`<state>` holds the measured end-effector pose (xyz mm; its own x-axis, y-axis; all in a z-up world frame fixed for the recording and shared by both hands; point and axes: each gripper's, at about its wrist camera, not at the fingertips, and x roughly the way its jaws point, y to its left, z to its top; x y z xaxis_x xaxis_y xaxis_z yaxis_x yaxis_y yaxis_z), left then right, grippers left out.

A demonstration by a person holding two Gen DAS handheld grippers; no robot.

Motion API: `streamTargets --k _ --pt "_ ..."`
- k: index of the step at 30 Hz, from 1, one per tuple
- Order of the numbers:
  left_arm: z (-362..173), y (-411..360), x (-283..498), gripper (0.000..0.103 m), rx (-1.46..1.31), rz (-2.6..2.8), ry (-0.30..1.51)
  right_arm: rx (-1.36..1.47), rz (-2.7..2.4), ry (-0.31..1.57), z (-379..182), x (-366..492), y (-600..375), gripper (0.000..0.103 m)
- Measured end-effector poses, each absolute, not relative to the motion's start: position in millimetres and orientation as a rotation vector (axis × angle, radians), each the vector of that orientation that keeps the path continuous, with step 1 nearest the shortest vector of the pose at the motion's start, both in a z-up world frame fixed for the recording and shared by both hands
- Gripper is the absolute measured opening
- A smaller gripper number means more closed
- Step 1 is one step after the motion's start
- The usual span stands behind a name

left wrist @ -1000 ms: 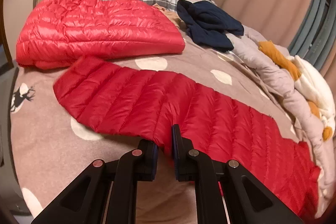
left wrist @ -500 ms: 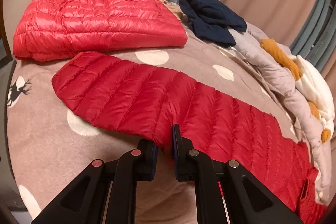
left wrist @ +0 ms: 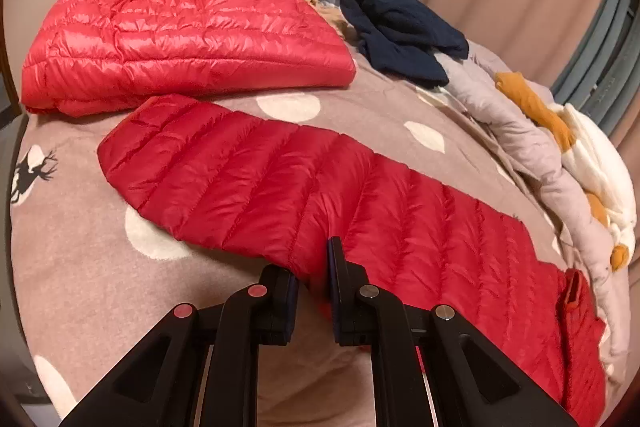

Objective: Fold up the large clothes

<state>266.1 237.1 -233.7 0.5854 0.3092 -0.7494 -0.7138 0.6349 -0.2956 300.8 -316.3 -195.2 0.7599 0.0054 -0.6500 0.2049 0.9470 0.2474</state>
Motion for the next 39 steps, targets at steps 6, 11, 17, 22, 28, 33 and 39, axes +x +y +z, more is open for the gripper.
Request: streamTargets --k 6,11,17,22,28,33,39 --pt "-231 231 268 0.009 -0.604 0.670 0.716 0.327 -0.168 0.922 -255 326 -331 0.050" --pt "-232 224 273 0.009 -0.560 0.683 0.727 0.248 -0.156 0.935 -257 328 -314 0.051" --pt "-231 224 274 0.009 -0.546 0.687 0.727 0.217 -0.127 0.958 -261 324 -310 0.051" --pt "-231 223 275 0.009 -0.528 0.691 0.729 0.197 -0.148 0.947 -256 318 -310 0.050" --pt "-220 213 272 0.009 -0.474 0.702 0.685 0.175 -0.257 0.838 -226 307 -321 0.047" --pt "-196 194 271 0.009 -0.398 0.684 0.612 0.127 -0.267 0.671 -175 285 -312 0.048" --pt "-178 153 282 0.009 -0.293 0.592 0.583 0.140 -0.257 0.549 -126 259 -302 0.048"
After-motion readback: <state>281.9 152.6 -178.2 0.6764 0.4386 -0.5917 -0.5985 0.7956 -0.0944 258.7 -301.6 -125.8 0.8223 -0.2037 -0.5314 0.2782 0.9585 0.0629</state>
